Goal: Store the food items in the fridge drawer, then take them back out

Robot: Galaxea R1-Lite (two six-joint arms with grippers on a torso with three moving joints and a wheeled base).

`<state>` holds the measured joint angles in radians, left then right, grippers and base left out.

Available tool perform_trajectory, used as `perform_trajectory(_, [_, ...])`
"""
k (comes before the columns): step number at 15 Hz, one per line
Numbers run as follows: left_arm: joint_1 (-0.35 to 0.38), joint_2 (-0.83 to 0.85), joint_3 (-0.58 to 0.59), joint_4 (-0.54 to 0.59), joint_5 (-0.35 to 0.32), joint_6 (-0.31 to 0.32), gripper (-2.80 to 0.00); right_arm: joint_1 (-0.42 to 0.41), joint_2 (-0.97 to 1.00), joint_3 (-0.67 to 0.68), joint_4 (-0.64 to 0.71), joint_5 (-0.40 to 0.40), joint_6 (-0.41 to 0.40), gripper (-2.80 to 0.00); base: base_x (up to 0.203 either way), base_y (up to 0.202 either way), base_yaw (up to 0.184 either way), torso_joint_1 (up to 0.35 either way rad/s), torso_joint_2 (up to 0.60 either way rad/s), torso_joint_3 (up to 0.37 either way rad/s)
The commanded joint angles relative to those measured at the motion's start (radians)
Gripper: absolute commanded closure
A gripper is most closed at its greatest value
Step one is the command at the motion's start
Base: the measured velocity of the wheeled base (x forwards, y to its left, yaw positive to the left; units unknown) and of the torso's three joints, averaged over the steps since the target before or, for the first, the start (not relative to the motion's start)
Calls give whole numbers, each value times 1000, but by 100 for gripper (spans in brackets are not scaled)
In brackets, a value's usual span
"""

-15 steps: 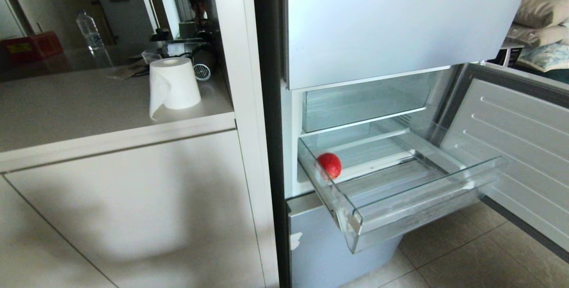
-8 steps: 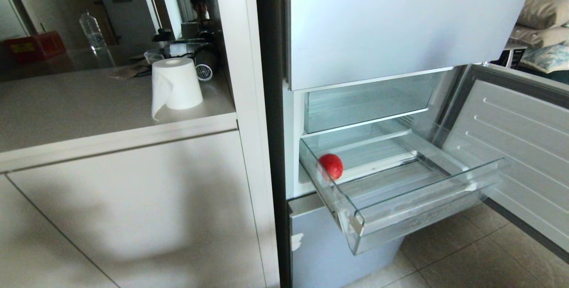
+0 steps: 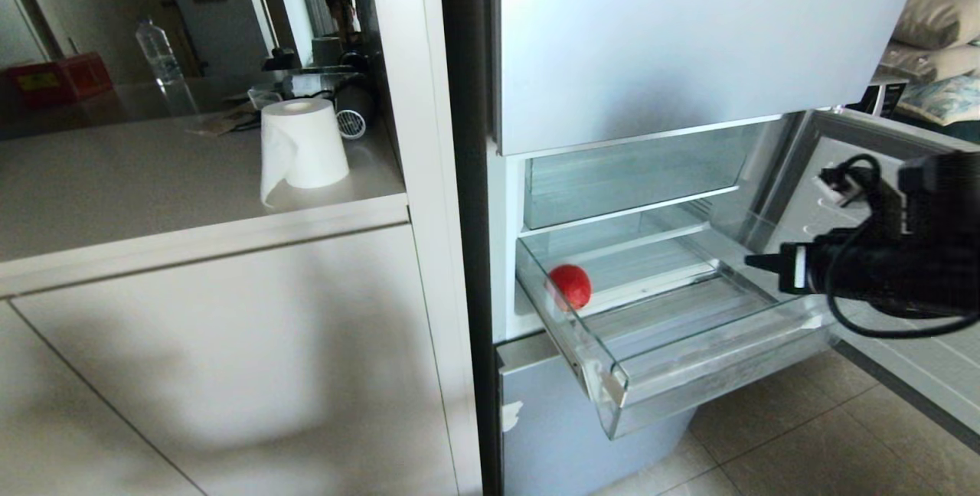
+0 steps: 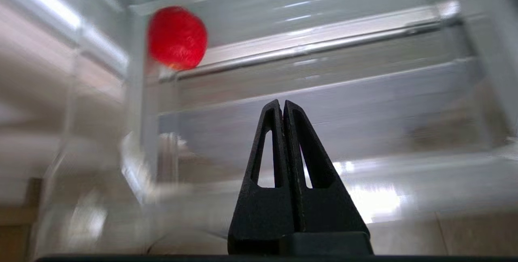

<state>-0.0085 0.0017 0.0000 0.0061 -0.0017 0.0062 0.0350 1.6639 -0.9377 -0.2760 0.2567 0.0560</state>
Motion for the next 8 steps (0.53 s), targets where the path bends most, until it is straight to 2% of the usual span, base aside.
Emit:
perform_trajectory(1, [1, 1, 0, 0, 0, 0, 0, 92, 177, -104, 1, -55, 21, 0, 0, 0, 0, 0, 0, 0])
perform_trajectory(2, [0, 1, 0, 0, 0, 0, 0, 125, 218, -164, 4, -69, 34, -280, 0, 0, 0, 0, 0, 0])
perform_trajectory(8, [0, 1, 0, 0, 0, 0, 0, 228, 429, -449, 116, -79, 71, -280, 0, 0, 0, 0, 0, 0])
